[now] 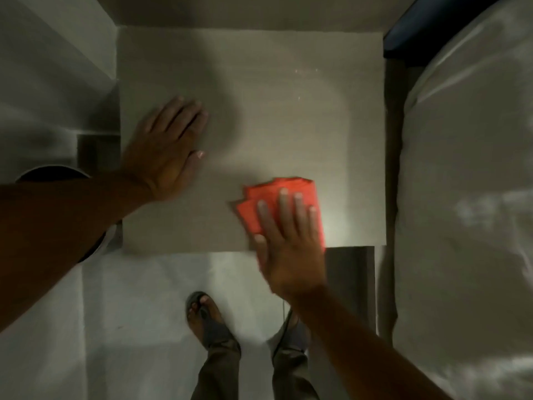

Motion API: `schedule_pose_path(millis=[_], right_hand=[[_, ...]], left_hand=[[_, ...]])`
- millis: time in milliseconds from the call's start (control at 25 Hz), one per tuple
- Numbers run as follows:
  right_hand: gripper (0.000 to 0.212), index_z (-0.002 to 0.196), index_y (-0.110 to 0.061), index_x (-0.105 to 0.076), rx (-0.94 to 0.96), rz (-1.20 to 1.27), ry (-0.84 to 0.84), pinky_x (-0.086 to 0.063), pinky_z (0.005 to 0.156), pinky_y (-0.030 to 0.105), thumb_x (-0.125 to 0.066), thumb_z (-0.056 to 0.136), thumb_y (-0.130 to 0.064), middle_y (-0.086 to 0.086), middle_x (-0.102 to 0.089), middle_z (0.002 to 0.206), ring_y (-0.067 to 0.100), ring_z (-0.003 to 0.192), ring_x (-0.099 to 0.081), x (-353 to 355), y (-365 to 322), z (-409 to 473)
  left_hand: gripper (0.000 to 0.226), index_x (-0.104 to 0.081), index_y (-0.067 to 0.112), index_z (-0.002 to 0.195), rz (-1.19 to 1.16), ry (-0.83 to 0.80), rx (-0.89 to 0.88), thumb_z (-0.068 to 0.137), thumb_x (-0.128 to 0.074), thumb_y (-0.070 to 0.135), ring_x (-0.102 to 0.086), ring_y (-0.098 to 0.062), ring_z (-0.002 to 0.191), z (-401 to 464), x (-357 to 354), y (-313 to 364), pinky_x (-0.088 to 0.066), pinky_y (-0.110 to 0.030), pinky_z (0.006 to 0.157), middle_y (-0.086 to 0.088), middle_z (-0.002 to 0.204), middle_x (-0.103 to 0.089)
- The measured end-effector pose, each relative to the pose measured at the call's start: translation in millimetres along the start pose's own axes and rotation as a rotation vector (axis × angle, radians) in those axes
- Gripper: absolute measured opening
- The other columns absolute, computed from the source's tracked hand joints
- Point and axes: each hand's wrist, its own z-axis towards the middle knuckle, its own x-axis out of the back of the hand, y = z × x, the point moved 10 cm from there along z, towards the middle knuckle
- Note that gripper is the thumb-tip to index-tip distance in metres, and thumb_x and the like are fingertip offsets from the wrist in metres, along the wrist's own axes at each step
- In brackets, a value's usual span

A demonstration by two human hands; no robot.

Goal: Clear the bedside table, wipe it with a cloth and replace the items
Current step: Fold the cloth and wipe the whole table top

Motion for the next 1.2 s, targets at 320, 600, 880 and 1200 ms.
schedule_pose_path(millis=[320, 600, 880, 1200], right_hand=[[0.062, 0.162, -0.021, -0.018, -0.454, -0.078, 0.130, -0.004, 0.125, 0.056, -0.017, 0.106, -0.048, 0.019, -0.006, 0.170, 0.040, 0.156, -0.003, 69, 144, 195], [0.057, 0.156, -0.018, -0.039, 0.311, -0.131, -0.052, -0.012, 0.123, 0.055, -0.036, 0.102, -0.039, 0.022, -0.025, 0.165, 0.041, 0.153, -0.020, 7, -57, 203], [0.056, 0.161, -0.024, -0.022, -0.331, -0.148, 0.064, -0.003, 0.127, 0.049, -0.026, 0.108, -0.042, 0.014, -0.009, 0.170, 0.034, 0.157, -0.005, 84, 160, 236], [0.064, 0.162, -0.015, -0.014, -0.558, -0.071, 0.121, -0.001, 0.126, 0.052, -0.017, 0.106, -0.044, 0.020, -0.006, 0.169, 0.038, 0.157, -0.003, 79, 148, 243]], left_hand=[[0.070, -0.027, 0.009, 0.159, 0.003, -0.034, 0.025, 0.097, -0.032, 0.042, -0.023, -0.036, 0.154, -1, -1, -3, -0.019, -0.052, 0.125, -0.015, 0.166, -0.029], [0.068, -0.041, 0.003, 0.152, -0.032, -0.001, 0.022, 0.094, -0.036, 0.040, -0.030, -0.040, 0.151, 0, 9, -2, -0.023, -0.055, 0.123, -0.020, 0.159, -0.040], [0.070, -0.031, 0.006, 0.157, -0.026, -0.021, 0.000, 0.098, -0.031, 0.042, -0.025, -0.039, 0.153, 2, 3, -2, -0.022, -0.055, 0.123, -0.017, 0.165, -0.031], [0.070, -0.028, 0.009, 0.159, -0.011, -0.026, 0.008, 0.098, -0.030, 0.044, -0.022, -0.037, 0.155, 4, -1, -5, -0.020, -0.053, 0.124, -0.015, 0.167, -0.028]])
